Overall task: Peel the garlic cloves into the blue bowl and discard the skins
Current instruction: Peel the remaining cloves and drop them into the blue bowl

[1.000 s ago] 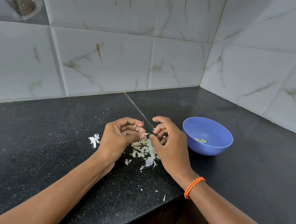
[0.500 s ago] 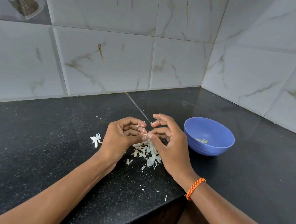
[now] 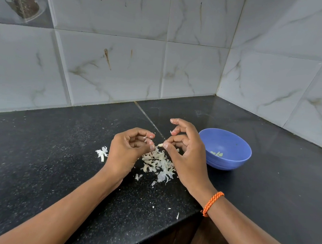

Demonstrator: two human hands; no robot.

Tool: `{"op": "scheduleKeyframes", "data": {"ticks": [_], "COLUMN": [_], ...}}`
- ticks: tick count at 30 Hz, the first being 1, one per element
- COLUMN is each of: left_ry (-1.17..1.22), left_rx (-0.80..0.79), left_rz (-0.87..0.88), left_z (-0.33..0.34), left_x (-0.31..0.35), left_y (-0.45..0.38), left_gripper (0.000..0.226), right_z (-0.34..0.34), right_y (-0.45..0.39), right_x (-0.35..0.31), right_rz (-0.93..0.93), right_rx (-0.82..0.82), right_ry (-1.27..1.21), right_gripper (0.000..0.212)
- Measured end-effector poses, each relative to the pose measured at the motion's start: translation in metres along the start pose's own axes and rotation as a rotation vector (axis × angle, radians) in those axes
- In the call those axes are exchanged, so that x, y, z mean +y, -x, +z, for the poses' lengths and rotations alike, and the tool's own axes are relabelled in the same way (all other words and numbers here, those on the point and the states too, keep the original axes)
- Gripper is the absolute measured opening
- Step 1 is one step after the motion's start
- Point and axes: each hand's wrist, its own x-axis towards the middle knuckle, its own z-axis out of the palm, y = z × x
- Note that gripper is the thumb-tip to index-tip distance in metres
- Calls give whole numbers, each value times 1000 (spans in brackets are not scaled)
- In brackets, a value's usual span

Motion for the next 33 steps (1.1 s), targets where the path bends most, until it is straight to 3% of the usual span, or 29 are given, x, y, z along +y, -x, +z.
{"op": "scheduleKeyframes", "data": {"ticks": [5, 15, 19, 22, 28, 33], "left_ry": [-158, -387, -430, -443, -566, -604], "left_rx": [34, -12, 15, 56, 127, 94], "left_rz": [69, 187, 186, 161, 141, 145], "left_z": [0, 0, -2, -4, -10, -14], "left_x": [-1, 0, 1, 0, -3, -2], "left_y": [2, 3, 3, 1, -6, -8], "left_gripper": [8, 28, 18, 6, 10, 18], "right_z": [-6, -5, -23, -54, -106, -109], "right_y": [-6, -2, -24, -49, -63, -61], "right_x": [-5, -8, -15, -14, 3, 12], "right_rz": [-28, -33, -164, -125, -38, -16], "right_rx": [2, -49, -20, 28, 33, -16], "right_ry": [65, 90, 287, 410, 638, 675], "right_gripper": [56, 63, 55, 47, 40, 42]}}
